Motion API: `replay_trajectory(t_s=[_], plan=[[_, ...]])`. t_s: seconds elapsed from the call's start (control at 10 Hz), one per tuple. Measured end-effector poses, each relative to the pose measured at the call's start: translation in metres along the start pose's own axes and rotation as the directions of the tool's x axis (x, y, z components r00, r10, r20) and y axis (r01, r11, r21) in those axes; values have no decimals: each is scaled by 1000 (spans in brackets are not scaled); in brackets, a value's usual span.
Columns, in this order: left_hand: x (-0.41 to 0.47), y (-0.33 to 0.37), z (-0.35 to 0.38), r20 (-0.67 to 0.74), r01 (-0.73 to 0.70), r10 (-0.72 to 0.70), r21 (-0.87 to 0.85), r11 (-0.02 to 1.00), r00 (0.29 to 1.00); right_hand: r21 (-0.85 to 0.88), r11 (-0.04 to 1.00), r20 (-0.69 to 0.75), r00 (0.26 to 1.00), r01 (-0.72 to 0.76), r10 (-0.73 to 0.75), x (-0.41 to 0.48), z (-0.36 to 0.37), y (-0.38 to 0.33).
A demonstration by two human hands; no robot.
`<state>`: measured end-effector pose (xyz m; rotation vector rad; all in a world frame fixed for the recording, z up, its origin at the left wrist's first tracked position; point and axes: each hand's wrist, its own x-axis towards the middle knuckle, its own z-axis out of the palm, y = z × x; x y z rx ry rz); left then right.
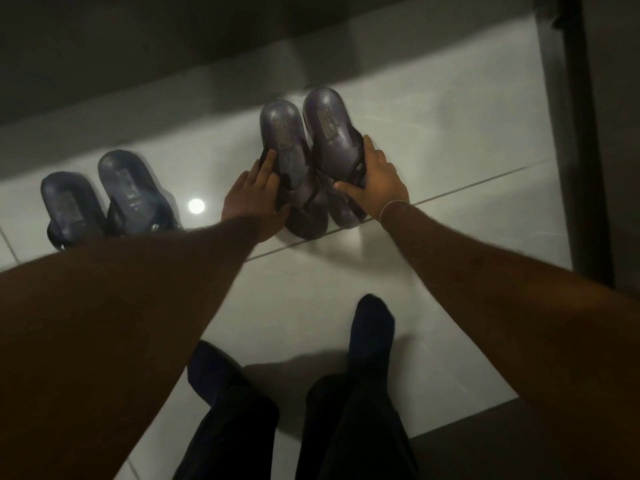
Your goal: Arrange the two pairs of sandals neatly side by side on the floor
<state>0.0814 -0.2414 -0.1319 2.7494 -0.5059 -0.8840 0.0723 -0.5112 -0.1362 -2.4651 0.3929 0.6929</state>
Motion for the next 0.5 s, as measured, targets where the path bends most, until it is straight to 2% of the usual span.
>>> replay_trajectory(t_s=[0.3, 0.5], plan=[[0, -1, 0, 15, 6, -6, -9, 1000, 1000, -8, 1000, 14, 1000, -3, 4, -2, -3, -3], [-14, -1, -7, -61, 18, -13, 70, 997, 998, -89, 996, -23, 1000, -3, 1, -5, -18, -9]])
